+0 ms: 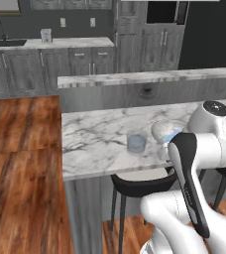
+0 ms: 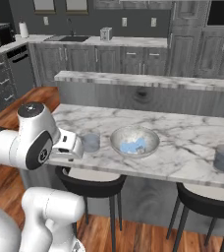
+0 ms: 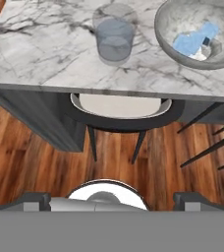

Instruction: There are four ice cubes in the ice bowl. Place two ice cubes in each glass of water.

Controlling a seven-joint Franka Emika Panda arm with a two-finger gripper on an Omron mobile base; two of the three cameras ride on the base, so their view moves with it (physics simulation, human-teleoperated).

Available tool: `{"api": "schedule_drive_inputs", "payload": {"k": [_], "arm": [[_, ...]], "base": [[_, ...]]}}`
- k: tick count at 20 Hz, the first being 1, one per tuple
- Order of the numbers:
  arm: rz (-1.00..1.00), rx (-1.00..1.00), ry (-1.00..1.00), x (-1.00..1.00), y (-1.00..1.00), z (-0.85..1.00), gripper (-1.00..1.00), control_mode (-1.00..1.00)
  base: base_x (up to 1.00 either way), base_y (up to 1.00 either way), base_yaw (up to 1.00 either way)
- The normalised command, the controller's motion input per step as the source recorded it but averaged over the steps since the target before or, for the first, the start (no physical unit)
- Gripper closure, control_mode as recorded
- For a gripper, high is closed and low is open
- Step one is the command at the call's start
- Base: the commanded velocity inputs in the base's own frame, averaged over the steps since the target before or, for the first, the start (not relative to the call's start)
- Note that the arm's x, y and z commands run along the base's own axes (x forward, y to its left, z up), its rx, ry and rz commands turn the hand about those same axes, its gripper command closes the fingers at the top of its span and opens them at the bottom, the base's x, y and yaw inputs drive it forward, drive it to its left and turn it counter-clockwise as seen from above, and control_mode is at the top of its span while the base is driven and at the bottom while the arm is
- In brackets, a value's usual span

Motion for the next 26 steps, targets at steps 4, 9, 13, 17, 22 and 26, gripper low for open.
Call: {"api": "schedule_drive_inputs", "payload": {"k": [4,9,13,17,22,26], "arm": [[0.0,0.0,0.0,0.0,0.0,0.0,-1.0,1.0],[0.0,0.0,0.0,0.0,0.0,0.0,-1.0,1.0],[0.0,0.0,0.0,0.0,0.0,0.0,-1.0,1.0],[0.0,0.0,0.0,0.0,0.0,0.0,-1.0,1.0],[0.0,0.0,0.0,0.0,0.0,0.0,-1.0,1.0],[0.0,0.0,0.0,0.0,0.0,0.0,-1.0,1.0]], "base": [[-0.37,-0.39,0.0],[-0.22,-0.49,0.0],[0.0,-0.54,0.0],[0.0,-0.7,0.0],[0.03,-0.51,0.0],[0.17,-0.4,0.01]]}}
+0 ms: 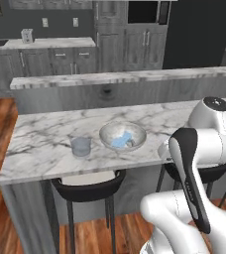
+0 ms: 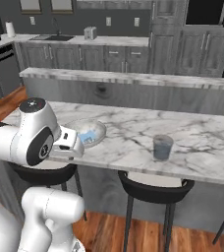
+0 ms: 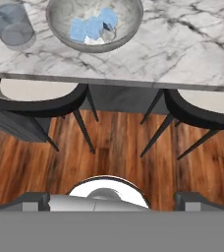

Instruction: There are four ice cubes in the ice bowl. Place two ice cubes in each glass of water.

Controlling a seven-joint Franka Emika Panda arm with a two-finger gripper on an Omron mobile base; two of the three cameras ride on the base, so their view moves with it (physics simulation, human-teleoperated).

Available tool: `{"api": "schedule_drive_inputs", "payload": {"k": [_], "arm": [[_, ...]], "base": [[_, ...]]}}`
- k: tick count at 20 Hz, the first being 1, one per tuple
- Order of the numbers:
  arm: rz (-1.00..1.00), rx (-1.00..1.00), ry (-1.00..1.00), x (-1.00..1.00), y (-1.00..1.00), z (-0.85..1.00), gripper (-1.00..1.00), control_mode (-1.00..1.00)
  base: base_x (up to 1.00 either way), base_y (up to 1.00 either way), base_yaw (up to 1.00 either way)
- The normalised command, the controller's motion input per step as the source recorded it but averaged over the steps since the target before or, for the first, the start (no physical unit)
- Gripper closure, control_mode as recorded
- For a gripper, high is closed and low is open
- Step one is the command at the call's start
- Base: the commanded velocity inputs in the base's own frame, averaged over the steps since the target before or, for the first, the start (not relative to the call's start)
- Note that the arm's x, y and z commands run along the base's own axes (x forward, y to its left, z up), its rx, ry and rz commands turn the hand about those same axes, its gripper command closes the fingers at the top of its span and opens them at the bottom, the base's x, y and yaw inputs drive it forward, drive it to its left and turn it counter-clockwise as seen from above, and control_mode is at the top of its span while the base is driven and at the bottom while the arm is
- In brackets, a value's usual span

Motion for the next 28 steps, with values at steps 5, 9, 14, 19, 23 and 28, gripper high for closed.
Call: {"api": "schedule_drive_inputs", "payload": {"k": [5,9,14,19,23,28], "arm": [[0.0,0.0,0.0,0.0,0.0,0.0,-1.0,1.0],[0.0,0.0,0.0,0.0,0.0,0.0,-1.0,1.0],[0.0,0.0,0.0,0.0,0.0,0.0,-1.0,1.0],[0.0,0.0,0.0,0.0,0.0,0.0,-1.0,1.0],[0.0,0.0,0.0,0.0,0.0,0.0,-1.0,1.0],[0.0,0.0,0.0,0.0,0.0,0.0,-1.0,1.0]], "base": [[0.35,-0.37,0.01],[0.4,-0.33,0.01],[0.43,-0.16,0.0],[0.45,-0.01,0.0],[0.4,0.0,0.0],[0.34,0.0,0.0]]}}
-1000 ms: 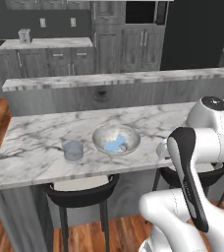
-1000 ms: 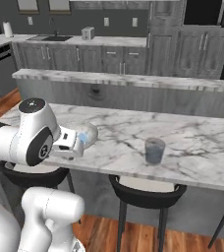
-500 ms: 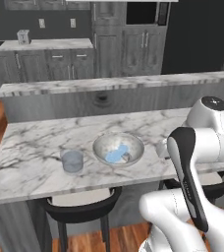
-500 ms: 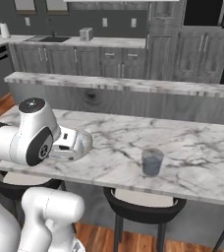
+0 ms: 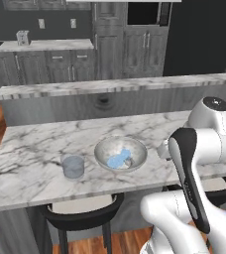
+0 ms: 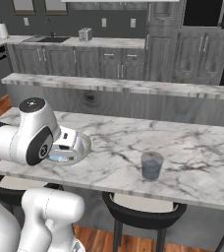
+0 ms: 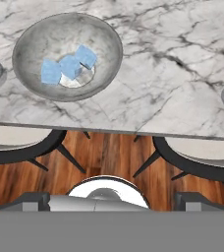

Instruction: There are four ice cubes in the ice bowl. Place two ice cubes in each glass of water.

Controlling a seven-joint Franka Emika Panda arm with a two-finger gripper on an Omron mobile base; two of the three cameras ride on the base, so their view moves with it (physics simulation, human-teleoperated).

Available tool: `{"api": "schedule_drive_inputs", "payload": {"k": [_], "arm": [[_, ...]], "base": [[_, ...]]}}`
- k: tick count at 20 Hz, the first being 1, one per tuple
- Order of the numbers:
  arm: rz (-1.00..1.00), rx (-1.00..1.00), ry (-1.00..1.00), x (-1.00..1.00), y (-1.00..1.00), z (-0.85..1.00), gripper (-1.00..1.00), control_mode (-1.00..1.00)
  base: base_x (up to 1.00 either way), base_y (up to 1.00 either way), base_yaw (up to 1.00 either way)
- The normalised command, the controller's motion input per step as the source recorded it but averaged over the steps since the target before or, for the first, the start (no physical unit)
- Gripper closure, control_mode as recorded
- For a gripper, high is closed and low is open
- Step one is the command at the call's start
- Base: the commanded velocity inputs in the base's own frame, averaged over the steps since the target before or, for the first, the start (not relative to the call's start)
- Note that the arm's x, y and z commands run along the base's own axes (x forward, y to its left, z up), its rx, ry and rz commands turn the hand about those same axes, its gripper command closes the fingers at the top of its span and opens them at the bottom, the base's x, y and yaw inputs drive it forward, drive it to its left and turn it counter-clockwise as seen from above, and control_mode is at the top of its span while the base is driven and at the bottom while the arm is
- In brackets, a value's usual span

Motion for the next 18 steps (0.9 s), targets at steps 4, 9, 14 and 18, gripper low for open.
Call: {"api": "schedule_drive_inputs", "payload": {"k": [4,9,14,18], "arm": [[0.0,0.0,0.0,0.0,0.0,0.0,-1.0,1.0],[0.0,0.0,0.0,0.0,0.0,0.0,-1.0,1.0],[0.0,0.0,-0.05,0.0,0.0,0.13,-1.0,-1.0],[0.0,0.03,-0.18,-0.03,0.0,0.49,-1.0,-1.0]], "base": [[0.25,0.0,0.0],[0.1,0.0,0.0],[0.0,0.0,0.0],[0.0,0.0,0.0]]}}
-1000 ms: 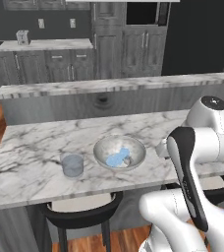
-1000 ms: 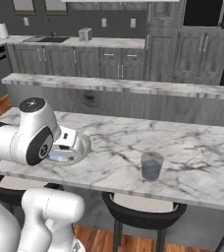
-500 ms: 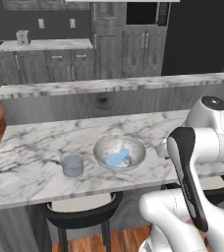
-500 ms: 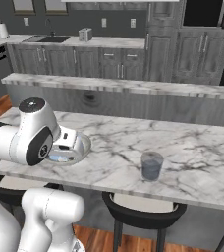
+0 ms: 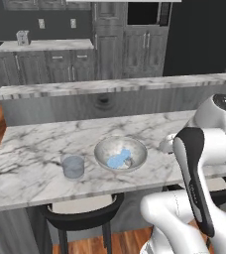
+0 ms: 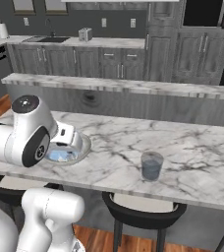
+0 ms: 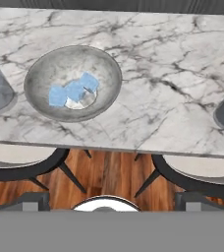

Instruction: There are four ice cubes in the ice bowl. Place two ice cubes in each glass of water.

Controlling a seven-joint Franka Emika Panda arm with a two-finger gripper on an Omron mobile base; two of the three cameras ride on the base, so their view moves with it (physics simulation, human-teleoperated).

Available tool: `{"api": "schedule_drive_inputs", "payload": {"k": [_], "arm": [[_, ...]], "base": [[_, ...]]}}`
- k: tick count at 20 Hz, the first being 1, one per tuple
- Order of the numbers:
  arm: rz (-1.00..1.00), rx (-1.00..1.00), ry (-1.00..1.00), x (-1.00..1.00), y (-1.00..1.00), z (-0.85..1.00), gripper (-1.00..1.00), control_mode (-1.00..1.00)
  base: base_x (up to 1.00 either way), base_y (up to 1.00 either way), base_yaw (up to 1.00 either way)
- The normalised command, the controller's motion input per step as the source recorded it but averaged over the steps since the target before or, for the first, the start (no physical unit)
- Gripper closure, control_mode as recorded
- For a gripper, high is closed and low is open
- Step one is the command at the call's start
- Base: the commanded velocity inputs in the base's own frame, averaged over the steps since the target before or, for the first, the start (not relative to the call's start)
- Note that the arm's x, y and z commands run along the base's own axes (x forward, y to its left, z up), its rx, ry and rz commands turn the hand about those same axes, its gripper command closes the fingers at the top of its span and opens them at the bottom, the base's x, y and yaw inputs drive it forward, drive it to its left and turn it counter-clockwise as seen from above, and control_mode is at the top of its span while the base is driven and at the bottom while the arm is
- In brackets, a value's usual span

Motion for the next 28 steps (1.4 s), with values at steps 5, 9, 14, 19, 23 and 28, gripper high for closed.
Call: {"api": "schedule_drive_inputs", "payload": {"k": [5,9,14,19,23,28], "arm": [[0.07,0.01,-0.09,0.0,0.02,0.35,-1.0,-1.0],[0.22,-0.06,0.07,0.0,0.16,0.03,-1.0,-1.0],[0.07,-0.1,0.04,0.0,0.27,0.0,-1.0,-1.0],[0.0,-0.08,0.0,0.0,0.21,-0.01,-1.0,-1.0],[0.0,-0.07,0.0,0.0,0.07,-0.17,-1.0,-1.0],[0.0,-0.08,0.04,0.0,0.03,-0.22,-1.0,-1.0]], "base": [[0.0,0.0,0.0],[0.0,0.0,0.0],[0.0,0.0,0.0],[0.0,0.0,0.0],[0.0,0.0,0.0],[0.0,0.0,0.0]]}}
